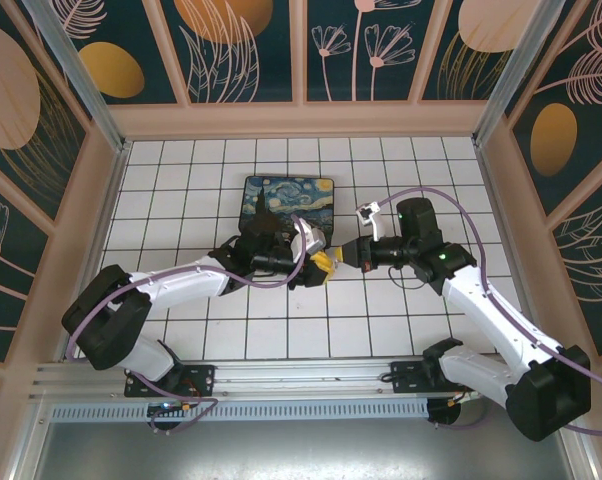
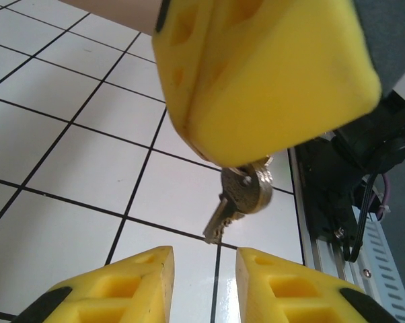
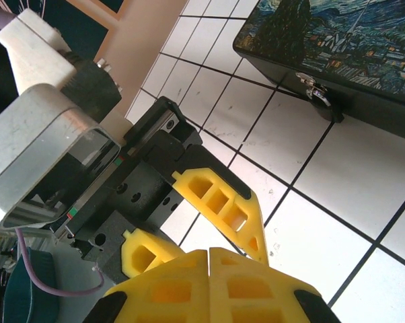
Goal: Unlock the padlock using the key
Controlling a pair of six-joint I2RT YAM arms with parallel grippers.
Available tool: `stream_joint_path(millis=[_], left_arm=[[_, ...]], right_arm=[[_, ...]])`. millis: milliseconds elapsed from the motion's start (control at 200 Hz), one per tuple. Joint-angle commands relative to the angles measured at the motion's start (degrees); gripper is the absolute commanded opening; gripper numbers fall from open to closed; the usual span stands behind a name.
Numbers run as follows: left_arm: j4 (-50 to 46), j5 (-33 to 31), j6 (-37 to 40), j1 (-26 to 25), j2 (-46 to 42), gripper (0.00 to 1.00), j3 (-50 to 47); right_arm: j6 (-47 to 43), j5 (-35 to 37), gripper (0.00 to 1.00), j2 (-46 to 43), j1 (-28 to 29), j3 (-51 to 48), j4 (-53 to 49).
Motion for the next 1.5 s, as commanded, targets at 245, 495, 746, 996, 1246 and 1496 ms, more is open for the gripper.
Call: stream_joint_path(millis=[245,495,746,996,1246,1496], left_arm=[[0.2,1.0,0.9,0.4,-0.4,0.28,1.0],[1.6,1.0,0.3,0.5,0.1,0.27,0.7],[2.3,0.2,0.1,1.0,-0.2,0.2,0.2],[1.9,0.3,0.3,1.5,-1.7,0.2,-0.9],[2.5,1.9,-0.2,1.5,-1.0,0.21,0.1],[-0.2,3.2,1.9,1.5,-2.8,0.26,-1.1]], right_arm=[[-1.1,-1.7,0.06,0.5,0.7,1.5,2.6],[-0.3,-1.9,0.06,-0.1,1.7,0.8,3.3],[-1.3,-1.5,0.07,-0.4,1.9,0.9,1.6],[-1.5,-0.9,0.06,-0.4,1.8,0.6,1.8],[-0.7,-1.1,0.07,-0.2,2.4,0.7,2.7],[-1.4,0.3,0.07,0.1,1.7,0.8,2.0]])
